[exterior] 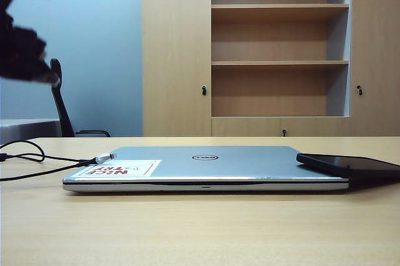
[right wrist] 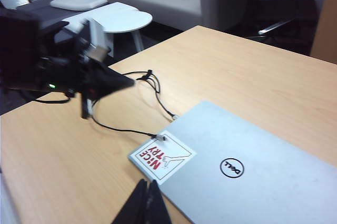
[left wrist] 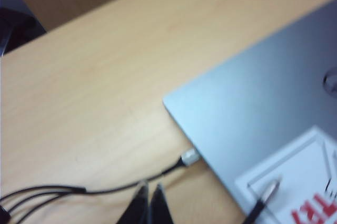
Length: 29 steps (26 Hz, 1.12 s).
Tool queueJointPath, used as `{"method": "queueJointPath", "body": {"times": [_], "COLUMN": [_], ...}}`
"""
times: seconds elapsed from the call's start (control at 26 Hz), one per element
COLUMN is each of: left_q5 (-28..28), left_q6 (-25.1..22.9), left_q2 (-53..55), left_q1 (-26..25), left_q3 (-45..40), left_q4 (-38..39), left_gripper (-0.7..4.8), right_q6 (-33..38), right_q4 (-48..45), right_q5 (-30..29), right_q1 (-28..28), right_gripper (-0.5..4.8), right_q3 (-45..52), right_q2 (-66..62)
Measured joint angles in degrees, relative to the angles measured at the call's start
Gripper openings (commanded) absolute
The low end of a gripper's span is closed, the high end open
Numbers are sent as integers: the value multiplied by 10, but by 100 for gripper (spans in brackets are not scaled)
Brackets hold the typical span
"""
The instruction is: Pick up the charging cable and the phone, plug the charging cable into the charging port on the phone, and finally place them back on the table.
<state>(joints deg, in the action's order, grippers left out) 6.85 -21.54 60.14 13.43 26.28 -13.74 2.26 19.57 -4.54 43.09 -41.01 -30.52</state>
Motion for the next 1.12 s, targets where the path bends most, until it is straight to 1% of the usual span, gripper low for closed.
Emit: {"method": "queueJointPath", "body": {"times": [0.12, 0.19, 0.23, 0.27, 0.54, 0.69, 0.85, 1.12], "left_q5": [-2, -2, -2, -1, -2, -2, -2, -2], "left_q6": [-18, -22, -23, -41, -161, -216, -247, -252], "left_q2": [26, 51, 58, 64, 77, 79, 89, 126], "left_q1": [6, 29, 35, 40, 38, 38, 38, 38], "left_q3": [0, 0, 0, 0, 0, 0, 0, 0], "left_q4": [6, 6, 7, 7, 11, 12, 13, 13], "left_gripper": [3, 117, 198, 220, 224, 224, 224, 224], "right_q6": [0, -1, -1, -2, -1, -2, -2, -2], "right_q4": [0, 0, 0, 0, 0, 0, 0, 0], "right_q5": [0, 0, 0, 0, -2, -2, -2, -2], "right_q1": [8, 10, 10, 10, 10, 10, 10, 10], "right_gripper": [-5, -5, -5, -5, -5, -5, -5, -5], "right_q3": [0, 0, 0, 0, 0, 0, 0, 0], "right_q2": [0, 1, 1, 1, 2, 2, 2, 2]}}
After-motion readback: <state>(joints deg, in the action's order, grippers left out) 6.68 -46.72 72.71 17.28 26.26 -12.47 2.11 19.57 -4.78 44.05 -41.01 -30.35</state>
